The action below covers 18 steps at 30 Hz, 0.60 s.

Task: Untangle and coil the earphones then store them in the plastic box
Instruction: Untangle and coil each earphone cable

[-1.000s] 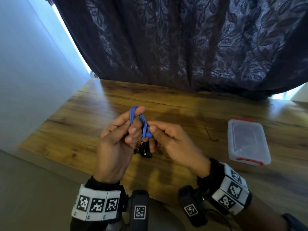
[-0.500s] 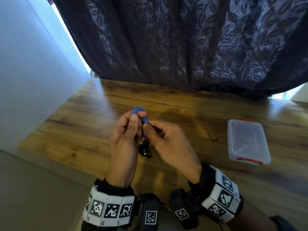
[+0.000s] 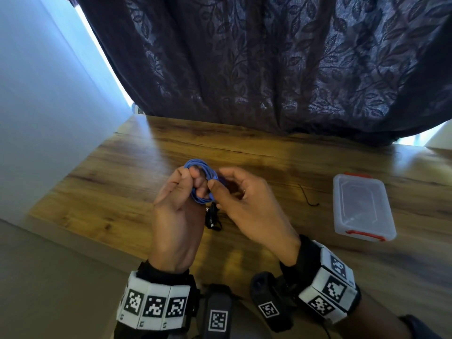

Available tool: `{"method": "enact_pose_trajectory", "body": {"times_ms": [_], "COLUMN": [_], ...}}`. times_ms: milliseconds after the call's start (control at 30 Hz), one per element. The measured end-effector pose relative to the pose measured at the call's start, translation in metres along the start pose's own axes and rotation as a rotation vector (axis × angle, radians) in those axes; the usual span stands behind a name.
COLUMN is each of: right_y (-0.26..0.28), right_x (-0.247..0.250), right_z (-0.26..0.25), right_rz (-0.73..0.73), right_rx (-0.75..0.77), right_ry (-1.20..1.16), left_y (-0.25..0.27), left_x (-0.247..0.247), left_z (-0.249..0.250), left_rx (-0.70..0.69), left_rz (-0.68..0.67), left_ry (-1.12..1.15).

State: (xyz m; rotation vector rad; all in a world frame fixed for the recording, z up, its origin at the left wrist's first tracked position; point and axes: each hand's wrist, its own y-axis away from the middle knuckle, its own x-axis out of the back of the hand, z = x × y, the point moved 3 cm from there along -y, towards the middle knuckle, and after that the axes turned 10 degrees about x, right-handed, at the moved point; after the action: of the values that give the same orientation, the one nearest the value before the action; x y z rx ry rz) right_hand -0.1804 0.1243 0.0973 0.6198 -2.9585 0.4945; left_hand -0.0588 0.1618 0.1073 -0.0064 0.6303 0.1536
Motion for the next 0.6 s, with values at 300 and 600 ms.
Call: {"method": "enact_pose_trajectory", "body": {"times_ms": [300, 600], "right_y": [0.001, -0.004], "right_x": [-0.002, -0.003], "right_z": [-0.008, 0.002], "right_rz": [0.053, -0.191], "right_rx": [0.024, -0.054], "right_ry": [-0.013, -0.049], "left_y": [-0.003, -0.001], "left_x": [0.0, -0.009], "left_z": [-0.002, -0.002], "left_rx": [-0.036, 0.064], "left_rz": [0.057, -0.044], "left_ry": [-0.163, -0.165]}}
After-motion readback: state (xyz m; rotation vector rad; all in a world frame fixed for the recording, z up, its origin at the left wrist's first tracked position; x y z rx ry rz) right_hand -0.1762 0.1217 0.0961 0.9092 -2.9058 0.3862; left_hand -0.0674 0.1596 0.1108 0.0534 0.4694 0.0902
